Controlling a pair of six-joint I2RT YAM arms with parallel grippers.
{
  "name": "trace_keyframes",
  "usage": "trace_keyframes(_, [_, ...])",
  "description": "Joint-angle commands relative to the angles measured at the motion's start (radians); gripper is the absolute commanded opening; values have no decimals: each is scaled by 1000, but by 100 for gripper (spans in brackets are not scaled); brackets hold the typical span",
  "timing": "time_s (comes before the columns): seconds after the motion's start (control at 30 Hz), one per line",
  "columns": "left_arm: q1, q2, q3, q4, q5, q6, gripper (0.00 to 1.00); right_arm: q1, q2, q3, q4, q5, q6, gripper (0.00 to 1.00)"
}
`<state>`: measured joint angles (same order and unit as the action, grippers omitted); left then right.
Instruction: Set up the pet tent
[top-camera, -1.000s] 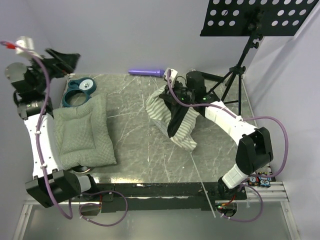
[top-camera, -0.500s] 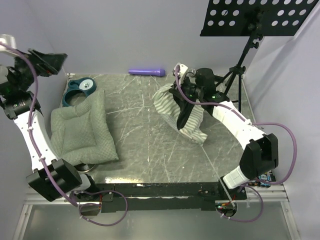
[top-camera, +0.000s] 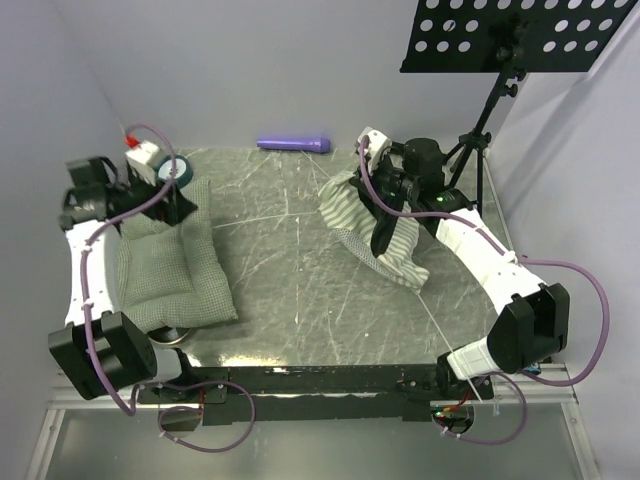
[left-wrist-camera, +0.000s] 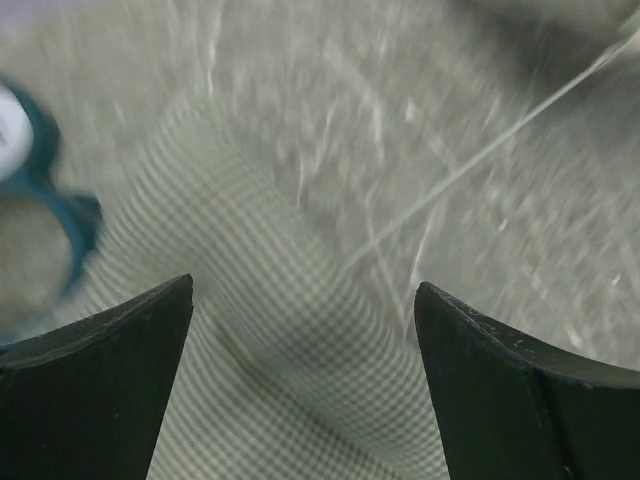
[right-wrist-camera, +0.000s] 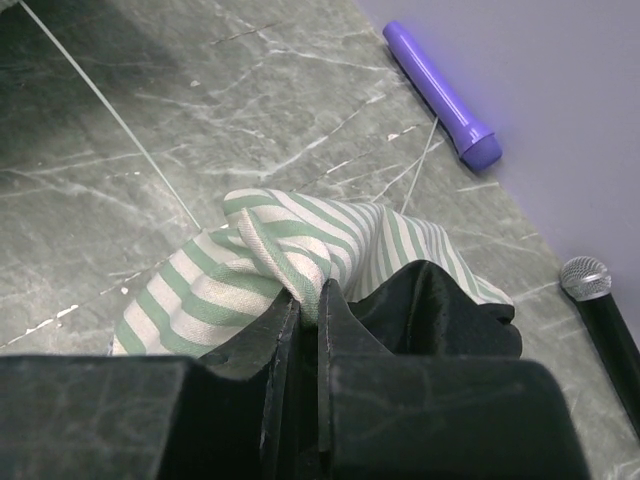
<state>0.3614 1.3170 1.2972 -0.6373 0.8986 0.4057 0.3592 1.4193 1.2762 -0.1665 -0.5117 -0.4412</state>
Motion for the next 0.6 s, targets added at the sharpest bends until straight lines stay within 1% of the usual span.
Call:
trace_keyframes(0.0, [-53,-42,-176,91,-245,10,97,-14,-53,3,61,16,12,0])
trace_keyframes(0.03, [-77,-44,-203,120,-295,-31,100,-14,-51,3,62,13,18,0])
trace_keyframes(0.13, [-185,-50,-280,216,-409,-138,100,-9,-46,0,67,12,29,0])
trace_keyframes(0.17, [-209,-50,-308,269,-485,-189,96,-6,-43,2,65,13,29,0])
trace_keyframes(0.2, [-225,-42,-326,292,-524,-212,92,-5,-42,2,64,12,29,0])
trace_keyframes(0.23, [-240,-29,-325,298,-559,-228,84,-3,-42,2,62,10,27,0])
trace_keyframes(0.27, [-248,-12,-313,294,-614,-240,70,-2,-42,3,61,12,29,0])
trace_keyframes(0.3, [-246,7,-281,266,-641,-255,50,-2,-42,5,61,13,32,0])
trace_keyframes(0.33, [-234,22,-244,231,-656,-264,23,-2,-39,6,58,16,32,0])
trace_keyframes(0.37, [-201,25,-210,191,-641,-278,1,-2,-37,9,55,19,33,0])
trace_keyframes(0.4, [-140,15,-178,159,-598,-306,1,0,-37,9,55,25,33,0])
trace_keyframes(0.47, [17,-25,-119,108,-407,-350,1,-2,-40,8,55,42,38,0])
trace_keyframes(0.5, [77,-53,-93,82,-327,-360,1,-2,-40,3,55,50,39,0])
trace_keyframes(0.53, [133,-85,-72,64,-257,-354,1,-2,-43,-1,56,53,41,0])
trace_keyframes(0.57, [186,-116,-52,38,-195,-311,1,-2,-48,-9,59,62,42,0])
